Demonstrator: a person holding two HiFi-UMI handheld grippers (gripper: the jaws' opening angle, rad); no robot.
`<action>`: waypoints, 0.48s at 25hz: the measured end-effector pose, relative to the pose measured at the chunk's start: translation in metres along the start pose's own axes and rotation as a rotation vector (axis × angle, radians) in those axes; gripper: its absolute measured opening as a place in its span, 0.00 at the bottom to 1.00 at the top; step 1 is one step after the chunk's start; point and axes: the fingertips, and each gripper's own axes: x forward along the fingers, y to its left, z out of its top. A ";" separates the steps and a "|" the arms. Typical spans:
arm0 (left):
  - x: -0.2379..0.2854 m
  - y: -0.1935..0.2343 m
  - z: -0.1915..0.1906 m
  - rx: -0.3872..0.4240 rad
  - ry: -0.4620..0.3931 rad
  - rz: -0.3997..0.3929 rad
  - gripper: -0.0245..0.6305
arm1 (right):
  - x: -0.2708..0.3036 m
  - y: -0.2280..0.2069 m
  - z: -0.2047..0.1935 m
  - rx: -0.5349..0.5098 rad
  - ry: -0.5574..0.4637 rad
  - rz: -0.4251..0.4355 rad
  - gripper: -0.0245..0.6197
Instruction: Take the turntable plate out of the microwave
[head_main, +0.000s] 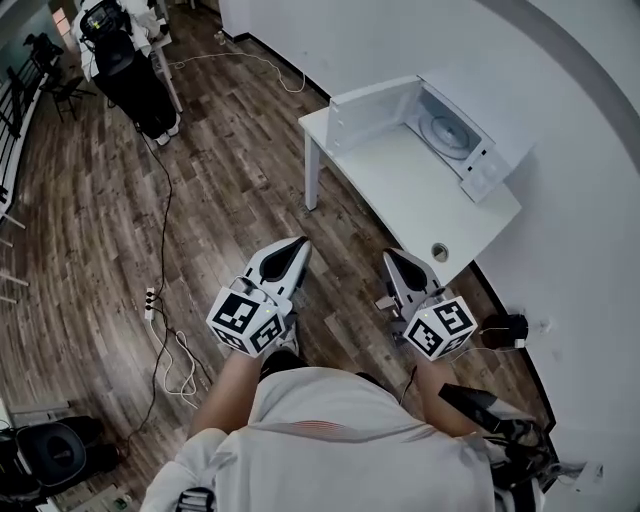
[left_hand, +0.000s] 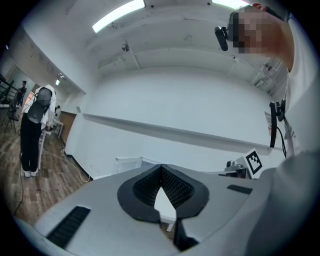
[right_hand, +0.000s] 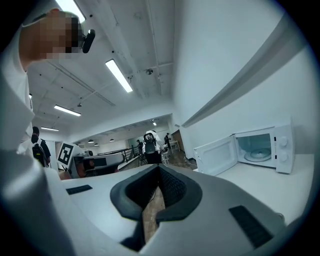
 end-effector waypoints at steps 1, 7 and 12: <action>0.008 0.012 0.005 -0.002 -0.002 -0.011 0.05 | 0.014 -0.004 0.004 -0.003 -0.003 -0.008 0.04; 0.044 0.083 0.029 -0.033 0.005 -0.071 0.05 | 0.093 -0.014 0.018 -0.005 -0.005 -0.036 0.04; 0.070 0.136 0.041 -0.034 0.019 -0.111 0.05 | 0.149 -0.026 0.028 0.007 -0.019 -0.065 0.04</action>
